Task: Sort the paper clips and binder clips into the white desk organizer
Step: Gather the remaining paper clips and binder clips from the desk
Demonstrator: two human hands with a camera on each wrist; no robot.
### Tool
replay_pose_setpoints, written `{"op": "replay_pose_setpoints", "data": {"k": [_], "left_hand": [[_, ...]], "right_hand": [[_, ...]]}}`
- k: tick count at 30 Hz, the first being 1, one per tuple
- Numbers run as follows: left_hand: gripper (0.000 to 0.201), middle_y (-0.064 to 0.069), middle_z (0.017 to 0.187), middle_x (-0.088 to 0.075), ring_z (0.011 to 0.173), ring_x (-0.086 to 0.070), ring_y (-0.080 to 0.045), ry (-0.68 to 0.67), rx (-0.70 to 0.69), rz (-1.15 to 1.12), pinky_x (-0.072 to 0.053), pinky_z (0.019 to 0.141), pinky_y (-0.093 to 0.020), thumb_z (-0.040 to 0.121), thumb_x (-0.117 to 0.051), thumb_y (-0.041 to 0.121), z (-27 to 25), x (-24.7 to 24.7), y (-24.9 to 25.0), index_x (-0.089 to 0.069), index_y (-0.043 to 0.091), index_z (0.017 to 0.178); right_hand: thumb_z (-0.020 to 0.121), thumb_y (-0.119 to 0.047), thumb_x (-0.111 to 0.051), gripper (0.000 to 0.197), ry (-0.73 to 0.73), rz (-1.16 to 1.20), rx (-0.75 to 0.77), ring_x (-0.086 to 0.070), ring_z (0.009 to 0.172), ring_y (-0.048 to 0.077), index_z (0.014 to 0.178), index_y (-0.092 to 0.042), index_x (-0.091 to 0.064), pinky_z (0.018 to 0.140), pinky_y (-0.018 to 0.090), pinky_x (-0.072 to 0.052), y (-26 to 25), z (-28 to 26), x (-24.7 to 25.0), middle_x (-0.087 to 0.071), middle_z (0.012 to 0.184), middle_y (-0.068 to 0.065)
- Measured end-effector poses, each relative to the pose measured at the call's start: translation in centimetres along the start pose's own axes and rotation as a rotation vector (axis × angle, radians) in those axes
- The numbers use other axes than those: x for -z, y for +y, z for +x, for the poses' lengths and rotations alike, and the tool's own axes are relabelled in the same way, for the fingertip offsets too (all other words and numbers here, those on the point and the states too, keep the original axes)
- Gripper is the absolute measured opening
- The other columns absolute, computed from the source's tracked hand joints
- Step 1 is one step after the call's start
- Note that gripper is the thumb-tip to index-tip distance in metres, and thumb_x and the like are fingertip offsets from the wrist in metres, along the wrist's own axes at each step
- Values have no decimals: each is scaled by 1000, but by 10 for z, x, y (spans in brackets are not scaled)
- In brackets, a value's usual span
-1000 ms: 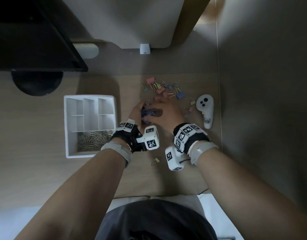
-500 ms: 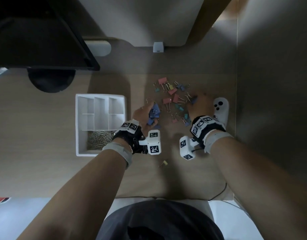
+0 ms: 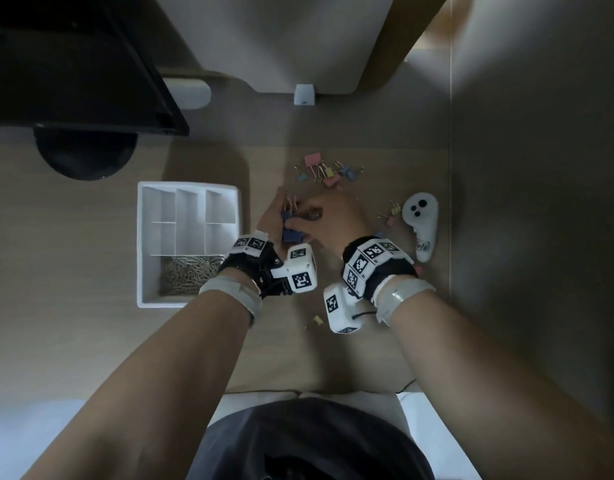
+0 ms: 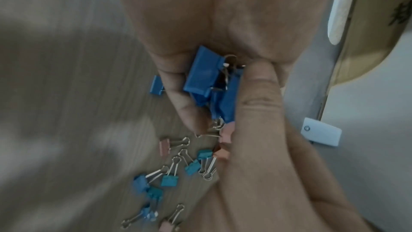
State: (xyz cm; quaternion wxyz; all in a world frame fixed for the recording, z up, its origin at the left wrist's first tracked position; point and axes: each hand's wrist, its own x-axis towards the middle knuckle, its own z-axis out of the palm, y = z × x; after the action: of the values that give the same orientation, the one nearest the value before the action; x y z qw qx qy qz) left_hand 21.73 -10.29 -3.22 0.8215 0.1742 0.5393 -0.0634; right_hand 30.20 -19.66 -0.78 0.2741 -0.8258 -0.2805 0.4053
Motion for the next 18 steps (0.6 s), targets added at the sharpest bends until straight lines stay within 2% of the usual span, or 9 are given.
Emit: {"op": "replay_pose_setpoints", "data": {"k": [2,3,5,7,8,10,12,15,18], "left_hand": [[71,-14,80,-71,58,-67,-26,-43,-8,23,-55,62,-35,92,-37,67,-2,6,4,-63,5,115],[75,-13,78,-71,56,-67,-25,-34,-25,78,-54,67,-37,89,-38,71,-3,9,4,-65,5,113],[77,-10,63,-66,51,-63,-24,29,-58,200,-56,72,-45,77,-46,81,-5,13,8,-69,8,88],[76,-10,61,-66,56,-64,-26,35,-85,254,-57,76,-54,62,-57,85,-4,19,9,-69,10,68],[72,-9,61,-67,55,-65,-25,40,-98,265,-60,68,-45,62,-60,82,-3,21,10,-70,11,61],[67,-9,58,-64,43,-61,-19,46,-109,261,-51,43,-23,79,-54,70,-6,23,13,-66,11,50],[66,-11,66,-59,43,-55,-19,46,-96,189,-46,38,-22,88,-47,65,-6,24,14,-60,9,56],[58,-10,71,-53,46,-50,-20,65,-104,180,-45,38,-22,87,-49,65,-10,31,16,-53,11,67],[54,-9,72,-50,37,-45,-18,62,-102,205,-37,37,-20,87,-50,65,-11,39,17,-51,12,76]], "right_hand": [[85,-38,-74,15,-38,-16,37,-56,66,-4,92,-24,-78,63,8,-38,-5,-5,3,-63,74,-13],[88,-33,-72,15,-51,41,34,-56,64,-5,94,-20,-78,62,8,-38,-7,-8,4,-64,72,-12],[90,-28,-69,18,82,137,-1,-63,66,1,91,-13,-79,67,23,-49,-5,-7,3,-72,76,-1],[90,-29,-65,19,280,174,-97,-68,74,19,90,-14,-76,72,36,-55,5,4,1,-73,81,3],[89,-31,-63,17,312,159,-142,-68,77,21,94,-19,-75,75,37,-56,12,11,1,-73,83,-1],[88,-30,-59,22,284,13,-156,-67,86,23,106,-27,-69,78,40,-56,22,23,0,-70,93,-3],[86,-31,-56,27,259,-172,-119,-64,92,28,111,-30,-65,79,41,-56,34,35,-9,-67,105,2],[81,-39,-65,39,286,-413,-169,-55,108,34,119,-31,-60,90,45,-52,46,45,-28,-55,127,10],[80,-26,-73,43,317,-441,-210,-52,108,39,121,-27,-60,89,46,-50,52,52,-41,-49,129,16]]}}
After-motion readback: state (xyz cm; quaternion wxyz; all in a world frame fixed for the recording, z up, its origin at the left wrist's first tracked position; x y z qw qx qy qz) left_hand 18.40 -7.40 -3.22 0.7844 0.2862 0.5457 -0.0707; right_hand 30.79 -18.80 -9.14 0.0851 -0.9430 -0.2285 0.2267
